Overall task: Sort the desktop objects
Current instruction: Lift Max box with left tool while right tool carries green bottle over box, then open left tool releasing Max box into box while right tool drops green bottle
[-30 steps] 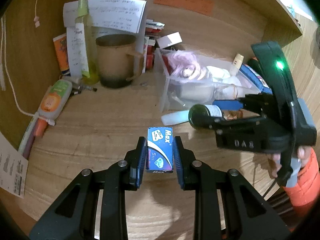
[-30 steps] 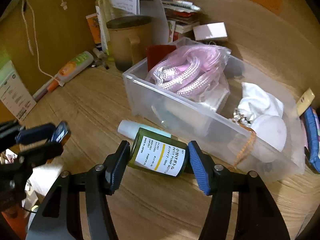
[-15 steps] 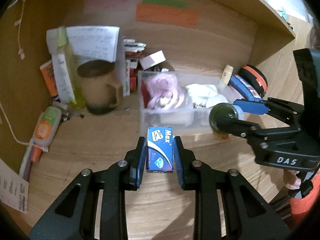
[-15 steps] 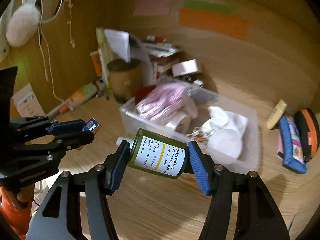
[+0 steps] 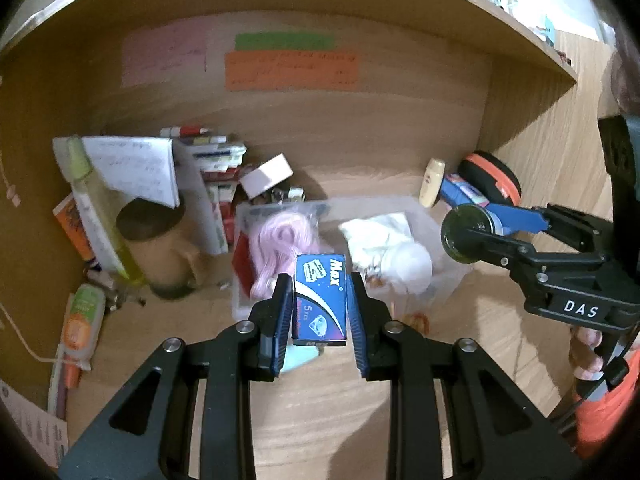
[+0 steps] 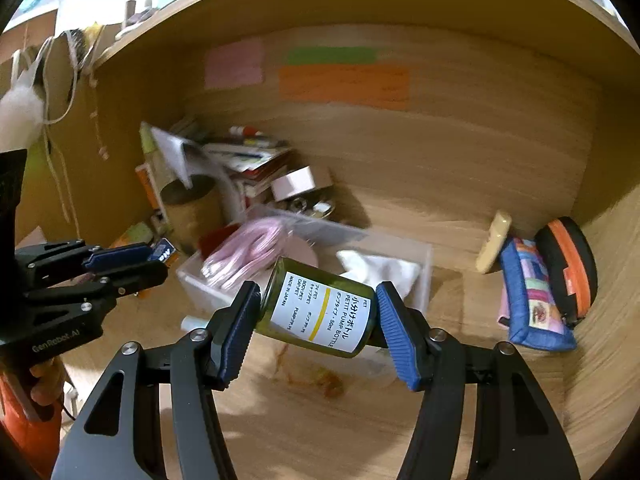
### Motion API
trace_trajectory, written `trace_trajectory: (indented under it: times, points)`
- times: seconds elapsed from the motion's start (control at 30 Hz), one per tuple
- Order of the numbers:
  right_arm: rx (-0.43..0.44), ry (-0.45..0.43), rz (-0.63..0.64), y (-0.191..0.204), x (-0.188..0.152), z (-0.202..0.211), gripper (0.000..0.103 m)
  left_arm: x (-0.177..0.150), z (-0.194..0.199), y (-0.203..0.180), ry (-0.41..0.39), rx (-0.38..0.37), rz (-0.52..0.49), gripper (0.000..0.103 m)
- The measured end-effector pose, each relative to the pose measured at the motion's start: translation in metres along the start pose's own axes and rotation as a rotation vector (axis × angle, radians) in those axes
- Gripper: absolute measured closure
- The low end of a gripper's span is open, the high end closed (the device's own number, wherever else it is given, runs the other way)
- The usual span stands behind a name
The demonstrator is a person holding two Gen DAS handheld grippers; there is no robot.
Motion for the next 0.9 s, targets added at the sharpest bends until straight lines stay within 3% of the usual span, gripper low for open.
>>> trace_trajectory:
  times: [0.2,0.3,0.5,0.9]
  points:
    - [0.001,-0.018,-0.027,-0.021,0.010,-0.012,0.047,0.025,-0.014,-0.007,0.002,-0.052,0.015,0.076]
    - [0.015,0.002,-0.039,-0.028,0.009,-0.027,0.047,0.033,-0.027,-0.016,0.021,-0.100,0.015,0.076]
    - [0.000,0.065,-0.034,-0.042,0.002,-0.066,0.047,0.042,-0.060,-0.033,0.066,-0.109,-0.009,0.076]
    - [-0.172,0.085,0.072,-0.054,-0.003,-0.111,0.047,0.029,-0.140,-0.037,0.189,-0.065,-0.005,0.076]
Point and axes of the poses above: each gripper's, at about its wrist camera, not at the fingertips, and z roughly against the way its jaws point, y to its left, x to its top, the point moved 10 cm from there along -z, roughly the way its jaws point, and after that the axes turned 13 degrees about x, right-handed, at the moved point
